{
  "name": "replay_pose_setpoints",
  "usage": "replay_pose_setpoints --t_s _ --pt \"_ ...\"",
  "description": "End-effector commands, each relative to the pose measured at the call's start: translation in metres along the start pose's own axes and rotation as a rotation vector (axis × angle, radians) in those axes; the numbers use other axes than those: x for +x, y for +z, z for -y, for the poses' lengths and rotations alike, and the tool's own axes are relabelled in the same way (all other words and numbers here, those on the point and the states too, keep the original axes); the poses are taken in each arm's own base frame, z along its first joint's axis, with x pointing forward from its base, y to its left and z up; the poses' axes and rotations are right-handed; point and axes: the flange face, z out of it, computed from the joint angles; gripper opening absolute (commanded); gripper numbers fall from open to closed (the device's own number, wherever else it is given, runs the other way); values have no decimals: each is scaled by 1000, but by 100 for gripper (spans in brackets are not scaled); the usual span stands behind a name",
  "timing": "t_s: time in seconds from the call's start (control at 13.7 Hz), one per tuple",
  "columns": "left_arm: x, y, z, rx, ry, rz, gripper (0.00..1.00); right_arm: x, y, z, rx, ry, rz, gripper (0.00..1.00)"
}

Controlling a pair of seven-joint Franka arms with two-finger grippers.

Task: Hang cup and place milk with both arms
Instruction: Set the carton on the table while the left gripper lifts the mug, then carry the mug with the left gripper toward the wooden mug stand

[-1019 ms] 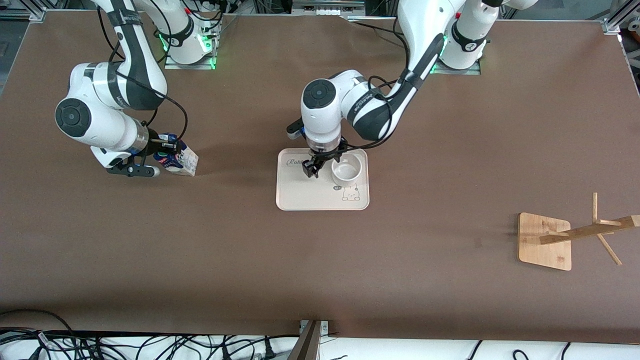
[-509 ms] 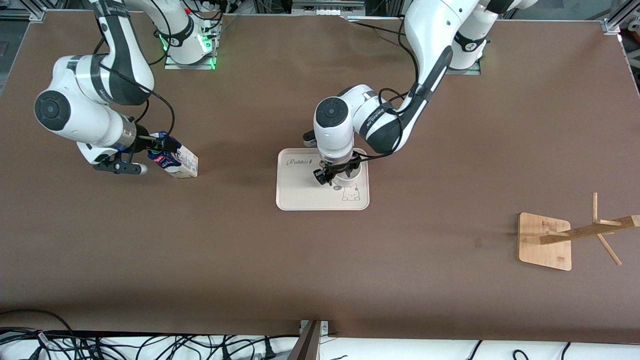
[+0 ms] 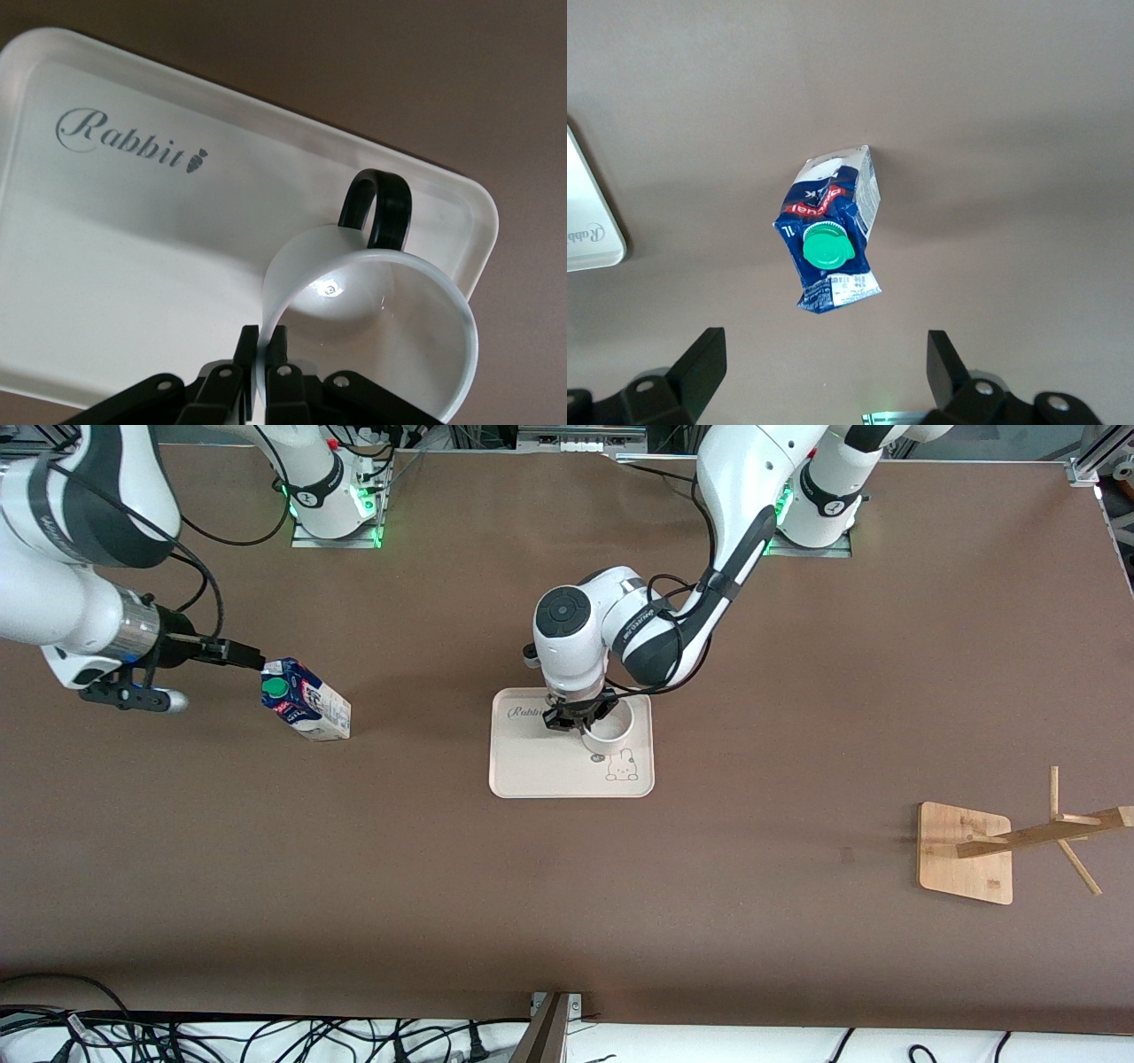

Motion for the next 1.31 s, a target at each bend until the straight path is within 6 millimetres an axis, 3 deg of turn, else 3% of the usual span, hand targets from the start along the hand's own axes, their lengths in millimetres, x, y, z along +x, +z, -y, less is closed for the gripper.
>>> replay_pose_setpoints --t_s 0.0,0.15,0.51,0.66,0.8,0.95,1.09,1.24 --pt "-30 -17 -12 10 -34 -6 0 2 -38 -5 -21 -14 -39 100" --pt "-41 -34 -15 42 -160 -49 0 6 -54 -3 -71 -26 -78 100" --pt "-106 -67 -55 86 -736 -210 0 5 -78 -4 -71 -48 -122 100" --pt "-139 -88 -80 91 -993 -296 0 7 -82 -10 -71 -67 -132 100" --pt "-180 -96 -109 105 -1237 -398 0 8 -96 -17 -75 -115 -154 100" --pt "-213 -103 -139 111 -1440 -488 0 16 -96 -43 -68 -137 -149 100" --pt "-231 -113 -162 94 -1600 -505 0 20 -97 -52 -56 -215 -147 100" --pt "-248 -144 -195 40 -1791 -525 0 20 -97 -53 -55 -218 -147 100"
